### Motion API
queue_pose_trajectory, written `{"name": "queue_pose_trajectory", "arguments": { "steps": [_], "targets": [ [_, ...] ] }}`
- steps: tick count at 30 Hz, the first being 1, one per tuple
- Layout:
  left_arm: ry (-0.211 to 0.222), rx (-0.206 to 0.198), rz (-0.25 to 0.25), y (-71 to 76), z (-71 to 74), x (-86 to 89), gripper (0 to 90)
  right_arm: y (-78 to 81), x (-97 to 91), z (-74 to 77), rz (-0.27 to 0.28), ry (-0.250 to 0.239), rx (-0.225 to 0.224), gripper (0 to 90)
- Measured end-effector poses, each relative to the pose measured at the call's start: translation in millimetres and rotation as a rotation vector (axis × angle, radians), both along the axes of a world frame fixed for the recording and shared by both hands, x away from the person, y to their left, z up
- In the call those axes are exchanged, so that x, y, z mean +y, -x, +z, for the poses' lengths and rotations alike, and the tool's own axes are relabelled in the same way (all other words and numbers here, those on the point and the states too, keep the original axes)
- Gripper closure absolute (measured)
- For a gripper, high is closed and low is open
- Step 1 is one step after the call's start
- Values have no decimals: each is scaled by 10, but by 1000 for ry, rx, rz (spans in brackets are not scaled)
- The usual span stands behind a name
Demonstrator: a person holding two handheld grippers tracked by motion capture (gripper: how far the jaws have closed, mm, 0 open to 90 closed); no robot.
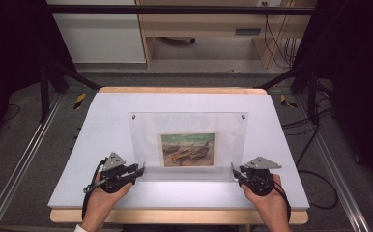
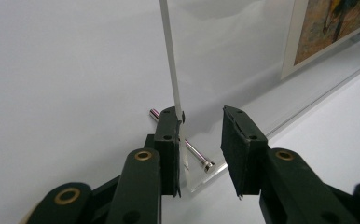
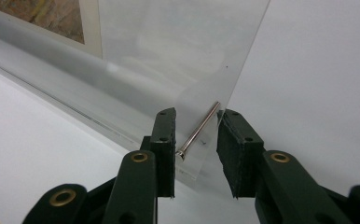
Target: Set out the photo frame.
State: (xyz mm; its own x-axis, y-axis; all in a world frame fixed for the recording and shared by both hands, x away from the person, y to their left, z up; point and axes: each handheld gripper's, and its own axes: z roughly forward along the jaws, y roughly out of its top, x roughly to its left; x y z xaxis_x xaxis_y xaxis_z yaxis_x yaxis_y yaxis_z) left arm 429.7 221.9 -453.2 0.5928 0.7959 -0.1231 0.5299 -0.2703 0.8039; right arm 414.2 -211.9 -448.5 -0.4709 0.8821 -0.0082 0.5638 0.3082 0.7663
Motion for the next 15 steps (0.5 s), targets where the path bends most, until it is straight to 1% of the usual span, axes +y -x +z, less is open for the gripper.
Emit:
{"name": "queue_pose_trajectory", "arguments": {
  "steps": [7,8,12,15],
  "targets": [
    [-9,4,-6,12,-7,-4,667,21,11,-6,-3,-2,12,680],
    [-12,4,-7,14,-8,-5,667,19,7,-12,1,4,7,680],
    [-19,5,-9,21,-10,-8,667,30,14,-12,-2,2,18,680],
    [-23,8,-12,24,-12,-10,667,31,11,-18,4,11,14,681]
  ]
}}
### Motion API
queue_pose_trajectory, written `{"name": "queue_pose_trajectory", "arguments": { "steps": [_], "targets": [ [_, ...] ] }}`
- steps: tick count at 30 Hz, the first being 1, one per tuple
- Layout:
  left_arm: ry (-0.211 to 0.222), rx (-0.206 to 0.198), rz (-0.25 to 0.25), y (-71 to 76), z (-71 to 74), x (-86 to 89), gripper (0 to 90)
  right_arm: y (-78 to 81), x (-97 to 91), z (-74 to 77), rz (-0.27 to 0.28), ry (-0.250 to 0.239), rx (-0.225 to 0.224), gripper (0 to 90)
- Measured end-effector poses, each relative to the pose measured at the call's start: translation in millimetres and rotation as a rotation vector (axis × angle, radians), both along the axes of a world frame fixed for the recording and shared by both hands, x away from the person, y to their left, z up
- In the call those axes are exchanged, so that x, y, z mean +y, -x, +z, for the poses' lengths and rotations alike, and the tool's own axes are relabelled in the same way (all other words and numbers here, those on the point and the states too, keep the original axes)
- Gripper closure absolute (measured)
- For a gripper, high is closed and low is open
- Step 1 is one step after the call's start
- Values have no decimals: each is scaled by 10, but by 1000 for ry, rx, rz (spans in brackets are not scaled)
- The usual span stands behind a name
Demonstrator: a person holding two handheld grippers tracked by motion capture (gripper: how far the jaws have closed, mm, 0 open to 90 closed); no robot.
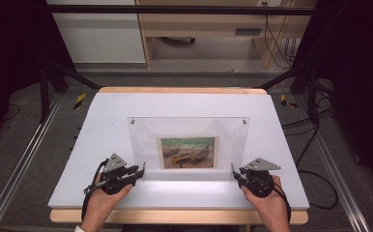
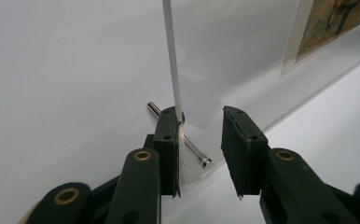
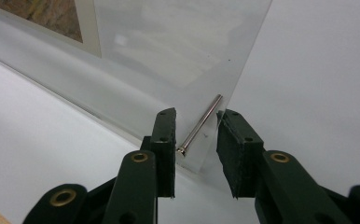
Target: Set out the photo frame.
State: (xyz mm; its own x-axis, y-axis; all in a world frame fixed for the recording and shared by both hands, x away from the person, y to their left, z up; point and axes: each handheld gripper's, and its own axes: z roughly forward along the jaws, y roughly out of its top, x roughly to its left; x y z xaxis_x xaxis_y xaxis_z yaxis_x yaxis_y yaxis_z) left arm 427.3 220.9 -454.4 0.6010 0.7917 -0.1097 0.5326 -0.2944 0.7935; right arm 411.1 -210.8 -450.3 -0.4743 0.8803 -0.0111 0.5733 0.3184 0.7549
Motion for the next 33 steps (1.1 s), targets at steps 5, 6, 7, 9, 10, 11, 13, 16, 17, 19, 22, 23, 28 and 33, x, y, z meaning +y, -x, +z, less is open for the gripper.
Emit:
{"name": "queue_pose_trajectory", "arguments": {
  "steps": [5,6,7,9,10,11,13,16,17,19,22,23,28,33],
  "targets": [
    [-3,1,-2,2,-2,-4,666,4,-1,-7,2,4,-1,681],
    [-4,1,-2,2,-3,-4,665,4,-1,-7,3,6,-2,681],
    [-4,1,-2,2,-3,-5,665,4,-2,-7,4,7,-3,681],
    [-4,1,-2,2,-3,-5,665,4,-2,-8,4,7,-2,681],
    [-4,0,-1,2,-4,-6,665,4,-1,-8,4,7,-2,681],
    [-4,1,-2,2,-4,-5,665,4,-1,-8,4,7,-2,681],
    [-5,1,-2,2,-3,-5,665,5,-1,-8,4,7,0,681],
    [-8,0,-3,3,-4,-8,665,2,-4,-8,8,12,-5,681],
    [-10,0,-4,3,-3,-7,664,3,-3,-9,8,12,-3,681],
    [-11,0,-3,3,-3,-8,664,5,-1,-7,8,11,-1,681],
    [-12,1,-4,3,-4,-8,664,4,-2,-7,8,12,-1,681],
    [-12,2,-4,4,-4,-9,664,4,-1,-8,8,12,-1,681],
    [-15,4,-2,9,-5,-13,663,7,0,-9,8,12,4,681],
    [-17,2,-1,17,-7,-17,662,10,2,-11,6,11,8,680]
  ]
}}
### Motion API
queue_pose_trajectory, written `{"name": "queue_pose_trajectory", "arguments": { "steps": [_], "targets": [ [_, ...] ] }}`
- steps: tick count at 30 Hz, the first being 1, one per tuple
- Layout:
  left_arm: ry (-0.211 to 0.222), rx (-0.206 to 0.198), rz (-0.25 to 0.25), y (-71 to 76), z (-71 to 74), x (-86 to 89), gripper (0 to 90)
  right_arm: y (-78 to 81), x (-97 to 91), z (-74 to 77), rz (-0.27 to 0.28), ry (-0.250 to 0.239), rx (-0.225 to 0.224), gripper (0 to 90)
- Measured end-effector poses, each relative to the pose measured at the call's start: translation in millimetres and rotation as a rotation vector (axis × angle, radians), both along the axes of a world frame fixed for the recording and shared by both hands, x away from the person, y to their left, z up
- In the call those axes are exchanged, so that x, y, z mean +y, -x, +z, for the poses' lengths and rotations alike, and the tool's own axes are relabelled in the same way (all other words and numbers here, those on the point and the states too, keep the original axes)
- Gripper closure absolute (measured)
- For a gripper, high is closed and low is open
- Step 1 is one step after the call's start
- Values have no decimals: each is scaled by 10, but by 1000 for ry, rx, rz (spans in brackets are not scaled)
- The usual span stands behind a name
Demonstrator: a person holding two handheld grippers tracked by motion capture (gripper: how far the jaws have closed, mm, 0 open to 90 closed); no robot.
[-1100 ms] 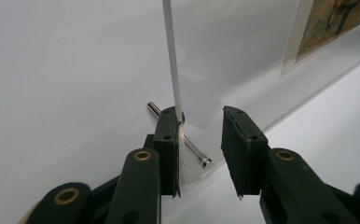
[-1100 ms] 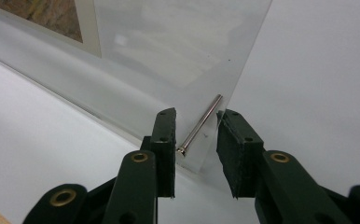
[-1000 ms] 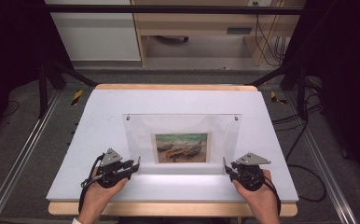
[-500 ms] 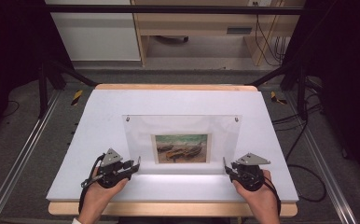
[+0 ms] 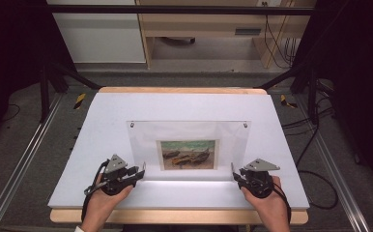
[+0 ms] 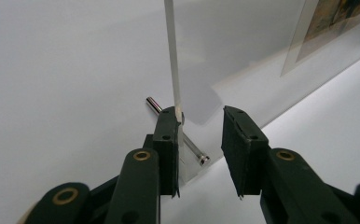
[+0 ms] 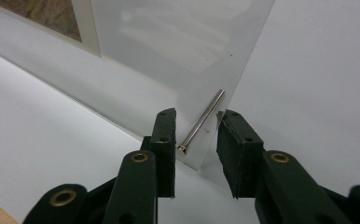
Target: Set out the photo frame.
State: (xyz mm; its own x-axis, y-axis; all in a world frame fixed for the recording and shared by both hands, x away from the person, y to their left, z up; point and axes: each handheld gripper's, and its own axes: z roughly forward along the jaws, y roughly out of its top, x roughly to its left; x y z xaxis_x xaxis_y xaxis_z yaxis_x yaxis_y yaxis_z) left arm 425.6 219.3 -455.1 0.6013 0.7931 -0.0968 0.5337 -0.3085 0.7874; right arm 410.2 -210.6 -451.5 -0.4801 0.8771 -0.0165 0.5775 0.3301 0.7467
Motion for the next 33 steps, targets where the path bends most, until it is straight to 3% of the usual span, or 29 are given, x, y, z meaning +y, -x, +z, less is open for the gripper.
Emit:
{"name": "queue_pose_trajectory", "arguments": {
  "steps": [33],
  "targets": [
    [-6,-21,0,21,-7,-50,605,23,-33,-30,-3,-32,15,694]
  ]
}}
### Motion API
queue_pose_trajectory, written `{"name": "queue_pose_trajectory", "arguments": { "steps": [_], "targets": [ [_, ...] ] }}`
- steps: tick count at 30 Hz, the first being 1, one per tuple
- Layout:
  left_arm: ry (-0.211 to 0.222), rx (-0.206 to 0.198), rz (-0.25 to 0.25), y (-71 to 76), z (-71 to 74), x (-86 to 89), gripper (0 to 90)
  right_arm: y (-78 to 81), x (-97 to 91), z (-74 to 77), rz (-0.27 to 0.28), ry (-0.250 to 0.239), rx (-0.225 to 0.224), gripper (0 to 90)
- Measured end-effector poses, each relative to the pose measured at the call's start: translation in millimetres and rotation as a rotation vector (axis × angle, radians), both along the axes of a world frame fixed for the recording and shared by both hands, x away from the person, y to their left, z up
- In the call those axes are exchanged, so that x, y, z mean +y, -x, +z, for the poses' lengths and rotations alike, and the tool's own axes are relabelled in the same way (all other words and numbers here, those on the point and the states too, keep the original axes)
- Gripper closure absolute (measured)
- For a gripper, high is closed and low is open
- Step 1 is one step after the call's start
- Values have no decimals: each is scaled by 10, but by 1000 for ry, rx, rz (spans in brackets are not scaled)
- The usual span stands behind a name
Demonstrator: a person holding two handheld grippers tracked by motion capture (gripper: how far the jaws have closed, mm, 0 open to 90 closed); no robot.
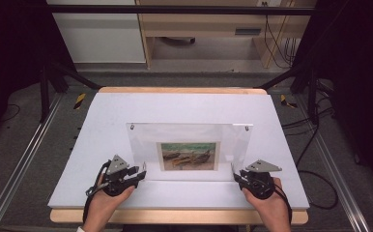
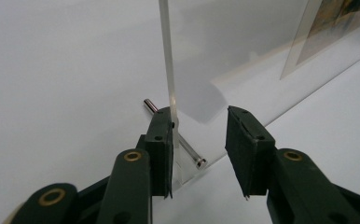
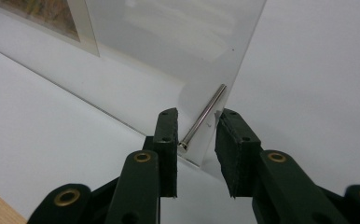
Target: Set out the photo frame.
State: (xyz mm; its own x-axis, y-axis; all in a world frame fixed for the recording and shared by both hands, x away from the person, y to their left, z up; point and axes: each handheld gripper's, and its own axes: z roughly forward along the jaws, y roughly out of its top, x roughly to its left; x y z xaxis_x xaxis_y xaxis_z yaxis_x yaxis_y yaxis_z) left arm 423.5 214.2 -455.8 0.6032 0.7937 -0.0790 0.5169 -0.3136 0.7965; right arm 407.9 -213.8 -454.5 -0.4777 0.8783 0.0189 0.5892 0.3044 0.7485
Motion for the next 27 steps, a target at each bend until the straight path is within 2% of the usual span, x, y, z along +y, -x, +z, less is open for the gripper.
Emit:
{"name": "queue_pose_trajectory", "arguments": {
  "steps": [3,7,9,12,15,19,22,27],
  "targets": [
    [8,-12,-13,5,-3,-19,531,2,12,-4,-3,-11,3,620],
    [-9,-20,-19,2,-12,-52,358,21,45,-5,-5,18,-39,411],
    [-4,-22,-15,3,-21,-57,287,28,50,7,-11,17,-57,319],
    [-6,-25,-22,4,-14,-45,207,39,38,29,-21,22,-89,229],
    [13,-39,-20,23,11,-28,170,54,33,48,-33,15,-103,164],
    [21,-53,-18,64,43,15,111,97,26,64,-27,35,-135,109],
    [27,-63,-32,86,57,82,86,157,2,82,-16,46,-157,84],
    [40,-85,-14,73,85,225,73,237,-102,104,-20,43,-174,81]
  ]
}}
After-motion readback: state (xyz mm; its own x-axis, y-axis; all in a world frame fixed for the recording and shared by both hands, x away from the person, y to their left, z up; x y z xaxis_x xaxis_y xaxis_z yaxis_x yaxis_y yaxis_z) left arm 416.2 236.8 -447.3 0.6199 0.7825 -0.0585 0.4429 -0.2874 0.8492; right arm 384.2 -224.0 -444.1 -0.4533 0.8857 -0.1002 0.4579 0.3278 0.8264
